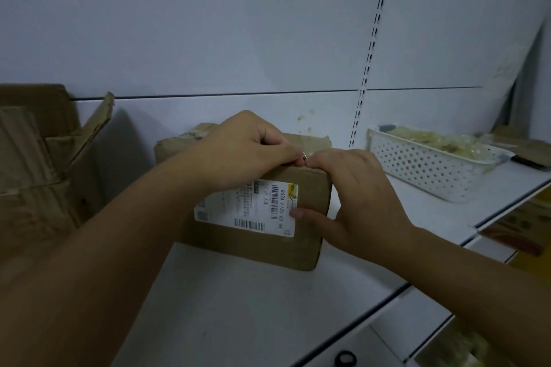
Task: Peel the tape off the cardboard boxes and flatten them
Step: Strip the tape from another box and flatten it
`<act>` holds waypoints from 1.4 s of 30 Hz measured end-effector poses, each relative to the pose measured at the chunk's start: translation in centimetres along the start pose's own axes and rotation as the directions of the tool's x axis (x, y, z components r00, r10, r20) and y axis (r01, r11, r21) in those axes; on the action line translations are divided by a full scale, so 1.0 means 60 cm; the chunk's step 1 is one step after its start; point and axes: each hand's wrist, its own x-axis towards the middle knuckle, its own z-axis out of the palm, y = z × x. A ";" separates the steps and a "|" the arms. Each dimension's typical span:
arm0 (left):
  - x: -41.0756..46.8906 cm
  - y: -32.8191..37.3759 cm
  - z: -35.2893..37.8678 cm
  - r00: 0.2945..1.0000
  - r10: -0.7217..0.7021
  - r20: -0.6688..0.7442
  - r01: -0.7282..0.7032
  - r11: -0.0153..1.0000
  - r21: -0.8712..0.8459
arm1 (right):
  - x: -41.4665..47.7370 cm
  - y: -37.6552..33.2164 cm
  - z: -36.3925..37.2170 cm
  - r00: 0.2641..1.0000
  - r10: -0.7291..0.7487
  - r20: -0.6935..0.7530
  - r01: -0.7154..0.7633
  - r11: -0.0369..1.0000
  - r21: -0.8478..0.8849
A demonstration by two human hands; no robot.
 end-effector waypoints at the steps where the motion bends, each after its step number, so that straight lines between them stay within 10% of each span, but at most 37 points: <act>1: -0.001 -0.001 0.000 1.000 0.004 -0.003 -0.004 1.000 -0.004 | 0.001 -0.003 -0.002 1.000 -0.001 0.014 0.001 1.000 -0.013; 8: 0.001 -0.008 0.005 0.996 -0.014 -0.093 0.009 0.998 -0.055 | 0.008 0.002 -0.046 0.993 0.116 -0.003 -0.115 0.988 0.105; 12: 0.001 -0.007 0.014 0.994 0.033 -0.101 -0.025 0.997 0.079 | -0.018 -0.011 -0.040 0.993 -0.091 0.071 0.097 0.992 -0.080; 28: -0.017 0.003 -0.010 1.000 0.002 -0.011 -0.003 0.996 -0.094 | 0.039 -0.081 -0.045 0.970 -0.021 0.242 0.144 0.852 -0.504; 32: -0.024 0.000 -0.013 0.999 0.019 -0.026 -0.022 0.990 -0.142 | 0.065 -0.060 -0.076 0.939 0.008 0.343 0.104 0.946 -0.306; 36: -0.023 -0.007 -0.022 0.999 0.045 -0.007 -0.045 0.992 -0.114 | 0.074 -0.003 -0.101 0.943 0.291 0.160 -0.321 0.922 0.218; 39: -0.022 -0.013 -0.035 0.993 0.072 0.098 -0.061 0.992 -0.108 | 0.076 0.044 -0.086 0.794 0.570 0.210 -0.607 0.763 0.222; 42: -0.021 -0.018 -0.047 0.986 0.080 0.143 -0.057 0.986 -0.155 | 0.082 0.062 -0.065 0.439 0.685 0.582 -0.893 0.400 0.204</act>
